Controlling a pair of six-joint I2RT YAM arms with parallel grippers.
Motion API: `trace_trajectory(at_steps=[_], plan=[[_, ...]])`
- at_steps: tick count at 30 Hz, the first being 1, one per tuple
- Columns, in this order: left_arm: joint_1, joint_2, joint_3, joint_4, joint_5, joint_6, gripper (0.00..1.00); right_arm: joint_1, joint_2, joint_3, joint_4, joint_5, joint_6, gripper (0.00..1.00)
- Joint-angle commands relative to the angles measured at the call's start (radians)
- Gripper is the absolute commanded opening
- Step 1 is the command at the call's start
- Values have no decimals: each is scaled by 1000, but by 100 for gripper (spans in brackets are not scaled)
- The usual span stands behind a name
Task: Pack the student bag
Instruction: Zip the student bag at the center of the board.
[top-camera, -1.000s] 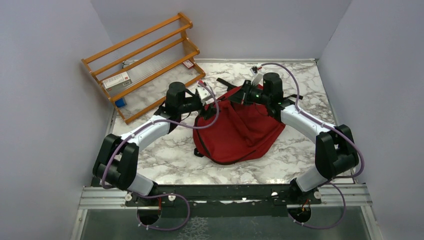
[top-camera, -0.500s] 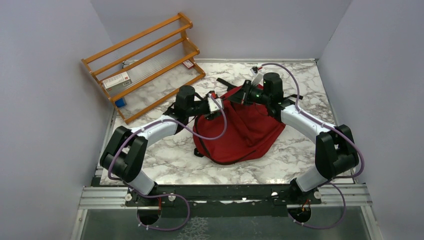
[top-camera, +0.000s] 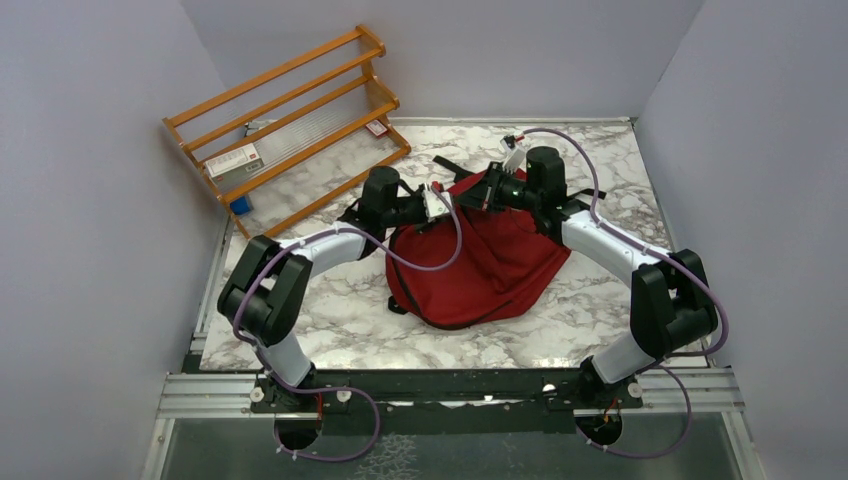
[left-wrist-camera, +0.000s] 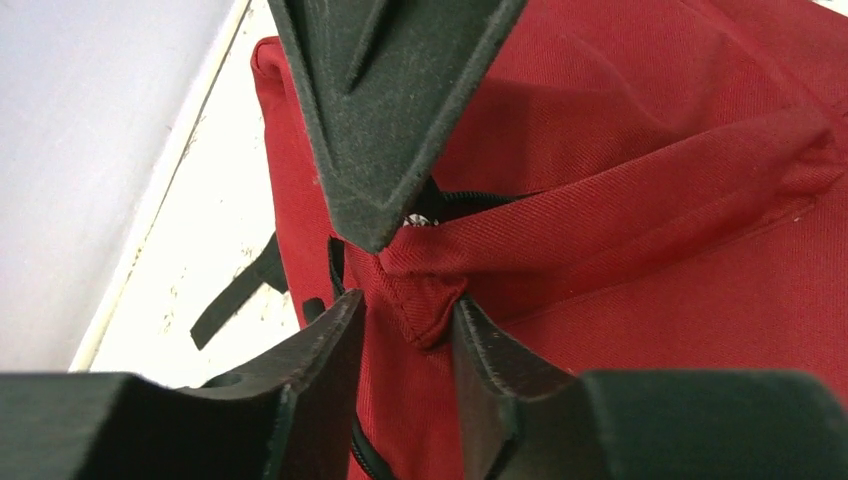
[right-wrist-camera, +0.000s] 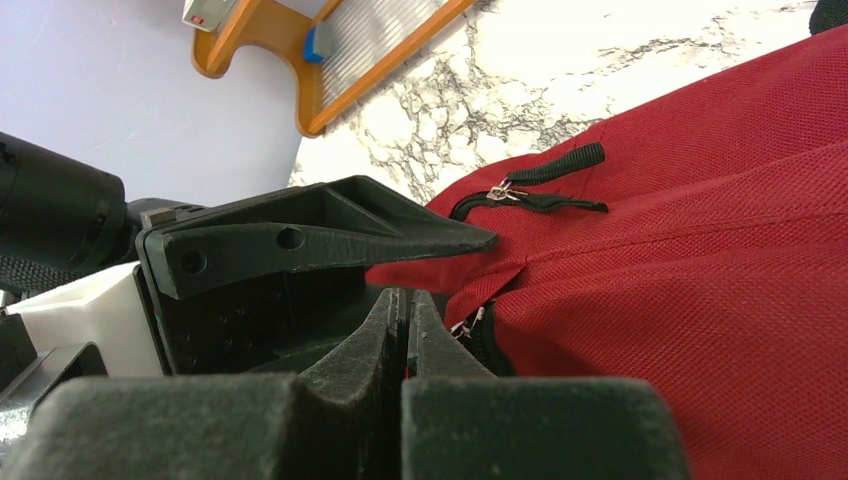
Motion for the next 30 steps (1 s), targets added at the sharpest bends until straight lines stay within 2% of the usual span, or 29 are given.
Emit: trace_trajectory(at_steps=[1,6,7,15,30], plan=[[0,37,55,16,32,-23,31,-2,-37,-10,5,-51,5,1],[0,39,61,-9,33,-30,2,-2,-49,-15,-20,-22,-16,1],[2,35,57,-17,30,-24,0,-2,-55,-17,-26,-10,-21,1],[35,7,13,-58,38,-8,0,-3,-119,-23,-115,85,-105,1],[120,57,82,-91,19,-84,0,-12,-135,-117,-220,5,-204,1]])
